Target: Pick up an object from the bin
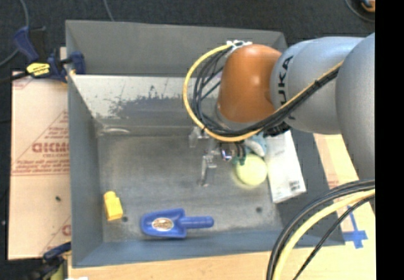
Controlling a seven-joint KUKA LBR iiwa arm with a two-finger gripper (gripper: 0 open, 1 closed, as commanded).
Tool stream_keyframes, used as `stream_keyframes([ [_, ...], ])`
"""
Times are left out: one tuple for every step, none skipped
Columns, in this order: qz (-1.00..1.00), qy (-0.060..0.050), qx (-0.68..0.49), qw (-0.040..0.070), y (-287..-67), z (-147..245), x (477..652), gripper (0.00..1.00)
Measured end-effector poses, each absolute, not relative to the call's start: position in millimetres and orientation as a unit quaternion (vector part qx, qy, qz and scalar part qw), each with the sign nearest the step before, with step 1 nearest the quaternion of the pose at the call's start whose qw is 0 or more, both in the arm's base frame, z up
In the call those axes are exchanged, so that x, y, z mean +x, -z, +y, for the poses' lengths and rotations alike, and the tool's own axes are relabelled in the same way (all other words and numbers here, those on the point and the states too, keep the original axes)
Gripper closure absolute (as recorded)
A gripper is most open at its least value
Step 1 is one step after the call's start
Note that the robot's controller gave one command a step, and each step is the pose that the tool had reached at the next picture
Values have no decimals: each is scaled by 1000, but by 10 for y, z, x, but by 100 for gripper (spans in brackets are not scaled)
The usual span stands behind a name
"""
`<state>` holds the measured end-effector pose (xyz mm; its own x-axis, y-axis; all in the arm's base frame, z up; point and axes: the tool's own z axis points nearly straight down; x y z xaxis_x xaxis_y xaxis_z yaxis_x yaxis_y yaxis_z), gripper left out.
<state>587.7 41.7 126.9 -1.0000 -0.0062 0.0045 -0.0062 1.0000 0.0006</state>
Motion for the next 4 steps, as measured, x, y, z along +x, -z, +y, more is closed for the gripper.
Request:
stream_keyframes([
  [-1000, 0, 3, -2, -1318, 416, 5898, 0],
  [-998, 0, 57, 1, -1312, -96, 5661, 0],
  [-1000, -1, 6, -2, -1170, -643, 5426, 0],
  [-994, -1, 110, -3, -773, -965, 5796, 0],
])
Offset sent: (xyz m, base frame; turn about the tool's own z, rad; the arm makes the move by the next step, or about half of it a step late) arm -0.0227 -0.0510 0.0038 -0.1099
